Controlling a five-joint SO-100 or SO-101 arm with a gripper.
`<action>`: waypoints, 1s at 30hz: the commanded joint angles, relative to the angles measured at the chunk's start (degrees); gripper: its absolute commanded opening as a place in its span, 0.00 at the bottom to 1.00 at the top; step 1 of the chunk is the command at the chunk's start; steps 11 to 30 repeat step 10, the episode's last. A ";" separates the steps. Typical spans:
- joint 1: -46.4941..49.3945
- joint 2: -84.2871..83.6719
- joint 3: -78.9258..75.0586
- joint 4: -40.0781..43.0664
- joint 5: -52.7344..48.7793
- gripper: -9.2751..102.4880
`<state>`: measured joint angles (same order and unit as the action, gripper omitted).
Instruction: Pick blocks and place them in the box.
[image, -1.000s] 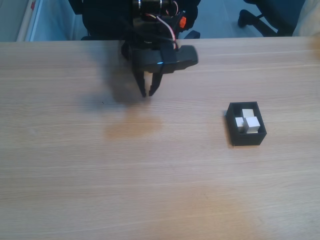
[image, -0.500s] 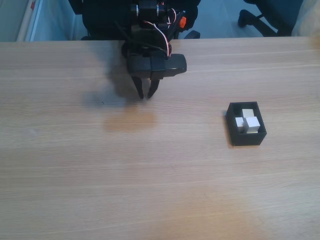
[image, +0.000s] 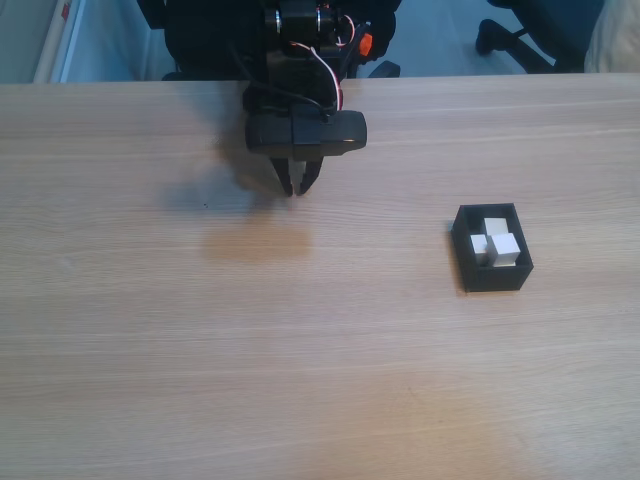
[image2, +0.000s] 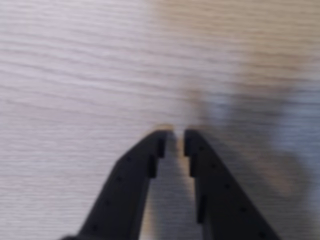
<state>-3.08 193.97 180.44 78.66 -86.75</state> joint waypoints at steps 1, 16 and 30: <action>-0.35 1.41 3.52 3.16 0.26 0.10; -0.35 1.41 3.52 3.16 0.26 0.12; -0.35 1.41 3.52 3.16 0.26 0.12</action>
